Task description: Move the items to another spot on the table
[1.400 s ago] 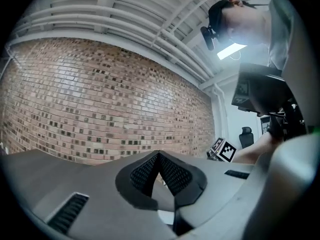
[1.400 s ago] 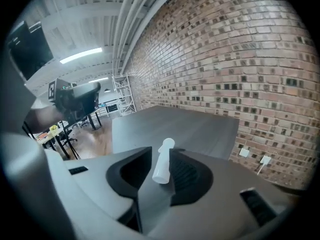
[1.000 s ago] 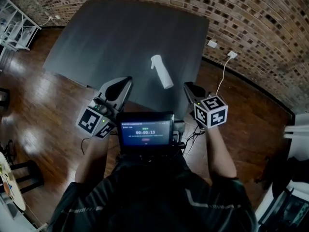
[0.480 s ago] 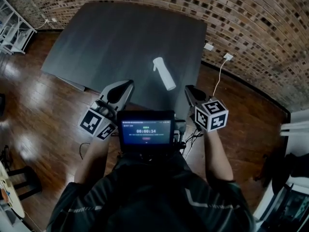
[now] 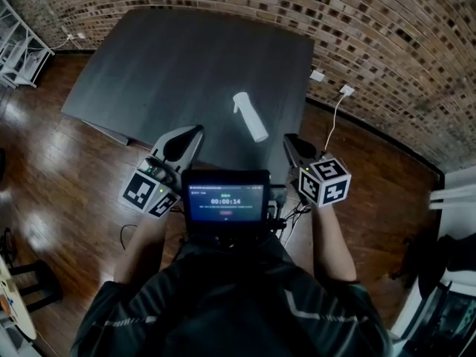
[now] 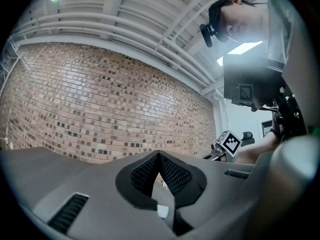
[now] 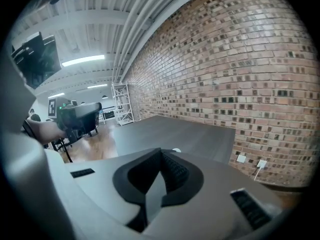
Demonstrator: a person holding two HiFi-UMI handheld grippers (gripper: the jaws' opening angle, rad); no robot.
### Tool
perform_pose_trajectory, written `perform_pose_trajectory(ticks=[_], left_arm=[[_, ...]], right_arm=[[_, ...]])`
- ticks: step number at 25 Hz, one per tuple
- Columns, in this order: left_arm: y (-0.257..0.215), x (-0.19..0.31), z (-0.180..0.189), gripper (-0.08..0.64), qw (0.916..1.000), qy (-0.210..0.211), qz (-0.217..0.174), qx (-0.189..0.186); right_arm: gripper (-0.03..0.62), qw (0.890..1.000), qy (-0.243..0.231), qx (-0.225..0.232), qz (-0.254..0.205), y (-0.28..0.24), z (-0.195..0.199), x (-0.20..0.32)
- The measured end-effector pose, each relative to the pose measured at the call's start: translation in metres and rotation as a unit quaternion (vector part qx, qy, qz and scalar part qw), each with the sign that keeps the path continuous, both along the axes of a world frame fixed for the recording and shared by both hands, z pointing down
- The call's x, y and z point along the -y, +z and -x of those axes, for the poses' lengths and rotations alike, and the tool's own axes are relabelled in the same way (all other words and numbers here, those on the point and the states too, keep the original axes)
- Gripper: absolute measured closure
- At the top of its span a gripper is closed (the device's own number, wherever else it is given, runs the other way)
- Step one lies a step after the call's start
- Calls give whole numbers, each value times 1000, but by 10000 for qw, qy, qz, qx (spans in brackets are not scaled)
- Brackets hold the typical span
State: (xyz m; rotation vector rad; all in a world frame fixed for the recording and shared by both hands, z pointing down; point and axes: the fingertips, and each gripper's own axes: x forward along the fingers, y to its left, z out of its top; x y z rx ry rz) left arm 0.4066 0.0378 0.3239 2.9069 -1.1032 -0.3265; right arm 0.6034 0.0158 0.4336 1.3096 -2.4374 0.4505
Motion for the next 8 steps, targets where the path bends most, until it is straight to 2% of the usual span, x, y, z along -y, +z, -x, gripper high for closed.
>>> perform_pose_trajectory(ticks=[4,8], left_arm=[[-9,-2,8,565,9997,-173,-160,-114],[-12,-4,17,565,9993,-331,-98,-142]], right_arm=[[592,9992,30,167,-368,-19,3,-3],[592,9903,279,469,-1276,-57,2,-9]])
